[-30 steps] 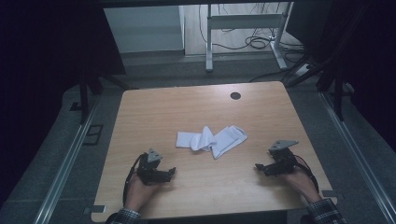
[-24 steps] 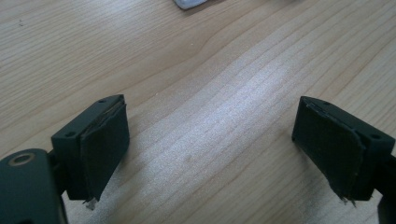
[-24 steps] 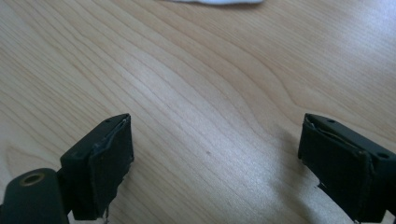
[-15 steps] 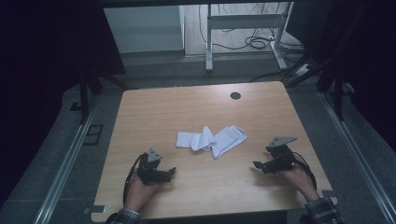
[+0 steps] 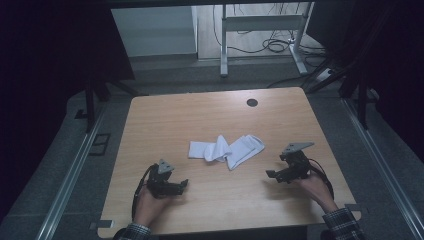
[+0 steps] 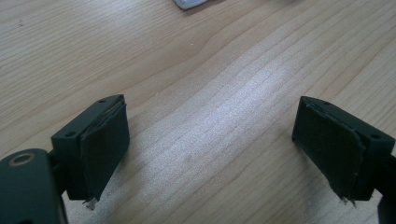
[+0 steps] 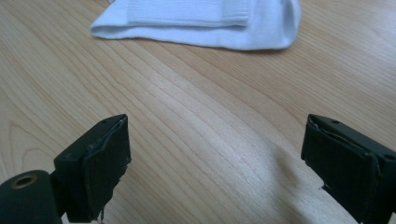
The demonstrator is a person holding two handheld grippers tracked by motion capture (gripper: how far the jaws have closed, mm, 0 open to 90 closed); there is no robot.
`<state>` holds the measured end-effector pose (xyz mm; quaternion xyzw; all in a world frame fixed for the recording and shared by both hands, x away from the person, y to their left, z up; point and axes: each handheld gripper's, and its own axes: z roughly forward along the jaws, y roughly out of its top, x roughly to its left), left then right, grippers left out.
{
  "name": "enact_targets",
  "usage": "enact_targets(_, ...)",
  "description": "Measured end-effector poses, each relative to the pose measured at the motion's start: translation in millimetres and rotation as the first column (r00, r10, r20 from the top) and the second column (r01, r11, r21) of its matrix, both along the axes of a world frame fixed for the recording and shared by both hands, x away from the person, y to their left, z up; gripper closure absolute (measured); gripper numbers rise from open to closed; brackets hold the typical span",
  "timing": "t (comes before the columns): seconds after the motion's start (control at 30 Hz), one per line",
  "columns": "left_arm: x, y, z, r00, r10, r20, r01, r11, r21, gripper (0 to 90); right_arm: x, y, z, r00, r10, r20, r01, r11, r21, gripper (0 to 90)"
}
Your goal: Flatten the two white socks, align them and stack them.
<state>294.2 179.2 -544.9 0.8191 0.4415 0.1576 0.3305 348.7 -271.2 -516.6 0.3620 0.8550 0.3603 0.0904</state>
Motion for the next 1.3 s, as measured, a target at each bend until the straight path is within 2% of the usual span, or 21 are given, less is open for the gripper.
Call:
enact_targets(0.1, 0.0, 0.0, 0.0, 1.0000, 0.000, 0.000, 0.000, 1.0000, 0.000, 11.2, 1.6, 4.5, 0.4, 0.9997, 0.006, -0.023, -0.006, 1.000, 0.005, 9.2)
enact_targets(0.27, -0.1, -0.1, 0.0, 1.0000, 0.002, 0.000, -0.002, 1.0000, 0.000, 11.1, 5.3, 11.4, 2.3, 0.9998, 0.005, -0.018, -0.005, 1.000, -0.012, 9.0)
enact_targets(0.43, -0.1, -0.1, 0.0, 1.0000, 0.001, -0.001, -0.001, 1.0000, -0.001, 11.2, 11.9, 17.9, 7.3, 0.9995, 0.016, -0.026, -0.016, 1.000, 0.017, 8.8)
enact_targets(0.53, -0.1, 0.0, 0.0, 1.0000, 0.001, -0.001, -0.001, 1.0000, -0.001, 11.2, 15.6, 22.3, 9.2, 0.9995, 0.020, -0.027, -0.019, 1.000, 0.017, 8.0)
enact_targets(0.7, -0.1, -0.1, 0.0, 1.0000, 0.001, -0.001, -0.001, 1.0000, -0.001, 11.2, 25.9, 29.0, 12.5, 0.9998, -0.006, -0.018, 0.006, 1.000, 0.004, 10.5)
enact_targets(0.83, -0.1, -0.1, 0.0, 1.0000, 0.001, 0.000, -0.001, 1.0000, -0.001, 11.1, 35.1, 32.6, 17.5, 0.9989, -0.046, -0.008, 0.046, 0.999, 0.014, 21.5)
enact_targets(1.03, -0.1, -0.1, 0.0, 1.0000, 0.001, 0.000, -0.001, 1.0000, -0.001, 11.2, 48.0, 42.1, 26.3, 0.9975, -0.068, 0.020, 0.068, 0.998, -0.009, 38.9)
enact_targets(1.17, -0.1, -0.1, 0.0, 1.0000, 0.001, 0.000, -0.001, 1.0000, -0.002, 11.1, 56.2, 50.0, 29.8, 0.9975, -0.069, 0.015, 0.069, 0.998, -0.015, 53.9)
enact_targets(1.3, -0.1, 0.0, 0.0, 1.0000, 0.001, -0.001, -0.001, 1.0000, -0.001, 11.2, 65.8, 59.8, 30.6, 0.9982, -0.058, -0.012, 0.058, 0.998, -0.010, 62.7)
